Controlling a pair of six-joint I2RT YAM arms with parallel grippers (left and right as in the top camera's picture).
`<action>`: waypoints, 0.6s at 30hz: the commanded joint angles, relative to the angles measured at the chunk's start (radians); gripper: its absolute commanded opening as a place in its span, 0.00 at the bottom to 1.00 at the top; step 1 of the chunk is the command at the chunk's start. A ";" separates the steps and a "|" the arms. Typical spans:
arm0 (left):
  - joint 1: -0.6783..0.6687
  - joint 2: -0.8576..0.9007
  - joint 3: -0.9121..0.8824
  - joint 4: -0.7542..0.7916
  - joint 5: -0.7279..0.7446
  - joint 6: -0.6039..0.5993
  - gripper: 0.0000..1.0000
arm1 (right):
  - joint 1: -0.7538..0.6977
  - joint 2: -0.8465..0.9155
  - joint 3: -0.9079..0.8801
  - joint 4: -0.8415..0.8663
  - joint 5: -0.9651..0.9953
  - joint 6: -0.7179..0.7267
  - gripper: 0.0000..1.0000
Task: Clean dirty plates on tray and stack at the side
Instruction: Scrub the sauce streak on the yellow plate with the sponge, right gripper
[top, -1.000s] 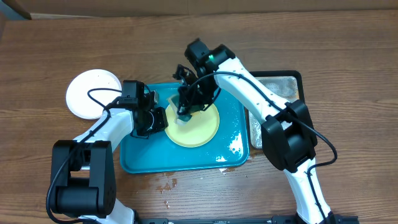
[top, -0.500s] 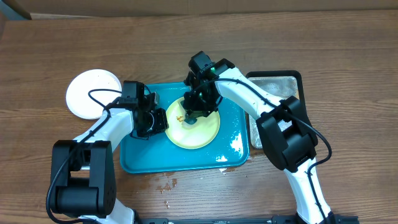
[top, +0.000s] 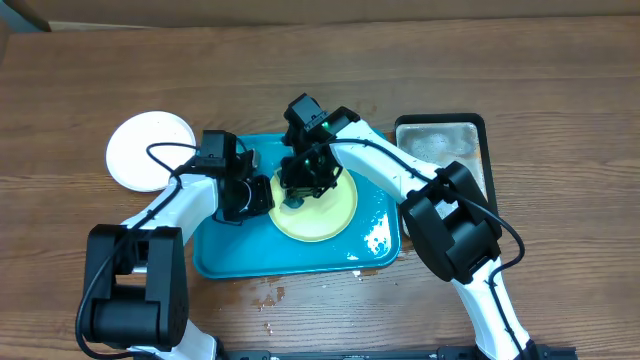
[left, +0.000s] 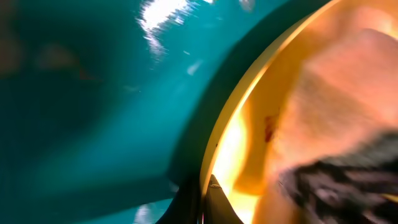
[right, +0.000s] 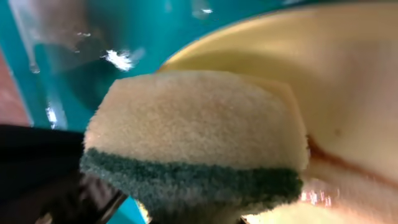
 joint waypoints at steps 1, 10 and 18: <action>-0.028 0.062 -0.040 -0.019 -0.071 0.019 0.04 | -0.003 0.003 -0.048 0.031 0.022 0.029 0.04; -0.042 0.061 -0.040 -0.027 -0.072 0.011 0.04 | -0.005 0.055 -0.080 0.053 0.122 0.088 0.04; -0.042 0.062 -0.040 -0.031 -0.083 0.003 0.04 | -0.071 0.066 -0.072 -0.048 0.316 0.087 0.04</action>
